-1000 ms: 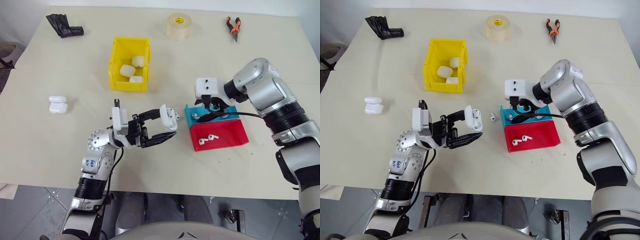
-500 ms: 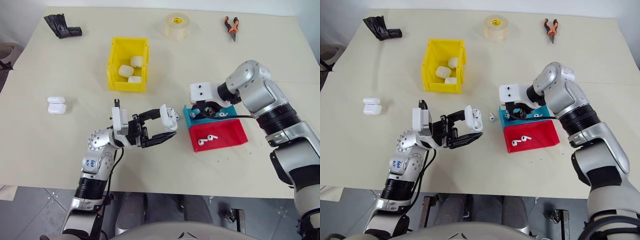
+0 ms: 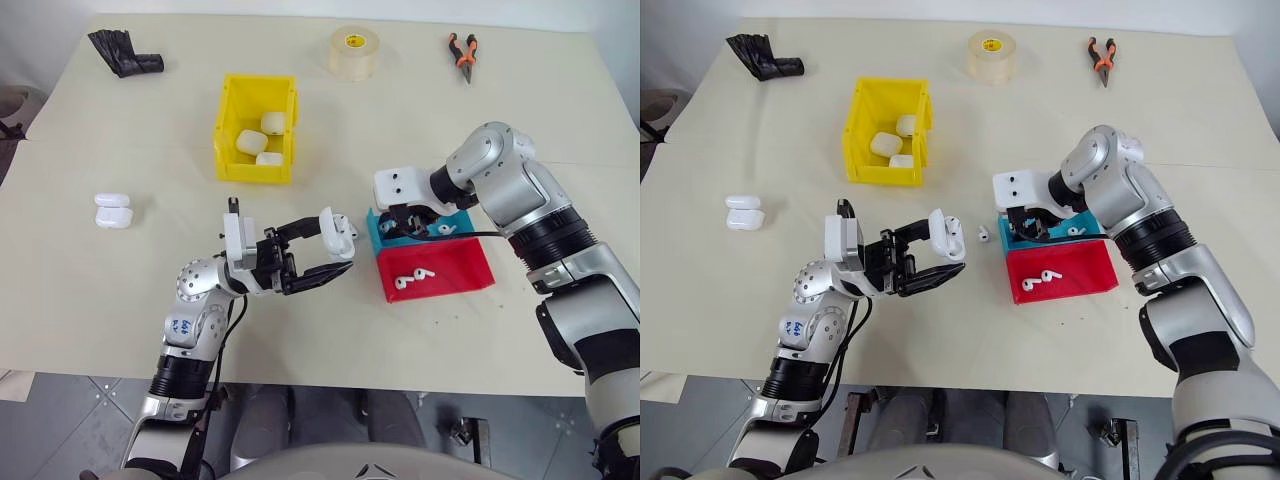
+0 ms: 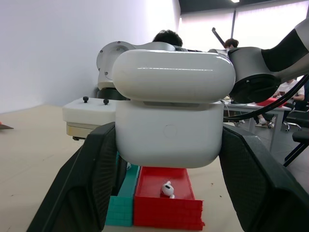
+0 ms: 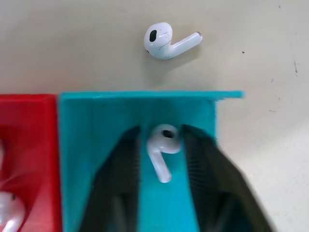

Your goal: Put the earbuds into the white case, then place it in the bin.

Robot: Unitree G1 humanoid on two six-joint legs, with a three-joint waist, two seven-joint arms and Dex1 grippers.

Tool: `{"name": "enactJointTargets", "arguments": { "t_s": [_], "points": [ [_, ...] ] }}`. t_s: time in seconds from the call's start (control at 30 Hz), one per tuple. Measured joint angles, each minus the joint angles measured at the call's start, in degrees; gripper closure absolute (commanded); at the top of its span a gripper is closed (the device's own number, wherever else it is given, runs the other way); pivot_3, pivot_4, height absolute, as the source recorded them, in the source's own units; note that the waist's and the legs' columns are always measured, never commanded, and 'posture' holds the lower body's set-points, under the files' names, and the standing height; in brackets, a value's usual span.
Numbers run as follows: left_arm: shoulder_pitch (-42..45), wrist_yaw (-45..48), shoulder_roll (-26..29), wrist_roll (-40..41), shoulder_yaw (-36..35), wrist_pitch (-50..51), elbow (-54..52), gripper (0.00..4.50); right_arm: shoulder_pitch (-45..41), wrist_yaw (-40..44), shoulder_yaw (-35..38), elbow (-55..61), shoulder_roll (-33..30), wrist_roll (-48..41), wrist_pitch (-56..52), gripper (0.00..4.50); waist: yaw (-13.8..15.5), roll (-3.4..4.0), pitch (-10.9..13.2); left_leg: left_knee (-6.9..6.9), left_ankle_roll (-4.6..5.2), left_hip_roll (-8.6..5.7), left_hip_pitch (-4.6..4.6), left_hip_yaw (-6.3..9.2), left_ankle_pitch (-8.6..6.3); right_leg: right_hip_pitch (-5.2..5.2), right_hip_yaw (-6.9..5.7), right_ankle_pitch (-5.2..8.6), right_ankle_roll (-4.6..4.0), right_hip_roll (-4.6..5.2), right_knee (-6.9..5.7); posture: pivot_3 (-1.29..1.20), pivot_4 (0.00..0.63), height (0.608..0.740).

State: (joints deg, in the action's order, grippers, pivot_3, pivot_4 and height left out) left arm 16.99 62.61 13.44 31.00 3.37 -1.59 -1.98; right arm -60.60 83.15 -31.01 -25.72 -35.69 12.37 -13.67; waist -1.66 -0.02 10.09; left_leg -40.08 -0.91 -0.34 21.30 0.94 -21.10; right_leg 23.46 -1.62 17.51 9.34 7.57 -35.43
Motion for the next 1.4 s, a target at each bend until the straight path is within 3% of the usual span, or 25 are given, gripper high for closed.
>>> {"name": "enactJointTargets", "arguments": {
  "t_s": [0.37,0.67,0.87,1.03,1.4],
  "points": [
    [0.00,-0.47,0.02,0.00,0.00,0.00,-0.03,1.72,0.26,-0.05,0.56,-0.17,0.04,-0.38,-0.70,4.03,0.02,0.00,0.00,-0.02,-0.01,0.00,-0.02,0.00,0.00,-0.01,0.01,0.00,0.00,0.00,-0.02,0.00,0.150,0.740],
    [0.52,-0.06,0.14,0.06,0.08,0.32,-0.29,1.72,6.67,-0.19,15.41,8.57,-5.25,-11.59,-13.60,4.03,0.29,0.00,0.00,0.01,0.00,-0.01,0.01,0.02,0.00,-0.03,-0.05,0.00,0.00,0.03,0.02,0.00,0.150,0.740],
    [3.06,1.48,-0.39,0.67,0.76,2.41,0.23,1.72,16.66,-2.98,30.19,19.73,-5.07,-27.19,-27.16,4.03,0.32,0.00,0.00,0.01,0.00,0.02,0.00,0.01,0.00,-0.03,-0.05,0.00,-0.01,0.01,-0.02,0.00,0.150,0.740],
    [5.24,3.30,-1.19,1.11,1.47,3.64,1.25,1.72,21.89,-11.88,44.49,29.74,2.02,-44.54,-43.09,4.03,0.25,0.00,0.00,0.00,-0.01,0.03,-0.04,0.06,0.00,-0.02,0.00,-0.01,-0.01,0.01,-0.09,0.00,0.150,0.740],
    [7.50,3.67,-2.62,1.18,1.54,4.72,3.01,1.72,28.38,-35.66,56.26,44.56,14.71,-75.49,-59.34,4.03,0.34,0.00,0.00,0.02,0.00,0.00,-0.04,0.11,0.00,-0.01,0.07,-0.01,-0.02,0.02,-0.09,0.00,0.150,0.740]
  ]
}}
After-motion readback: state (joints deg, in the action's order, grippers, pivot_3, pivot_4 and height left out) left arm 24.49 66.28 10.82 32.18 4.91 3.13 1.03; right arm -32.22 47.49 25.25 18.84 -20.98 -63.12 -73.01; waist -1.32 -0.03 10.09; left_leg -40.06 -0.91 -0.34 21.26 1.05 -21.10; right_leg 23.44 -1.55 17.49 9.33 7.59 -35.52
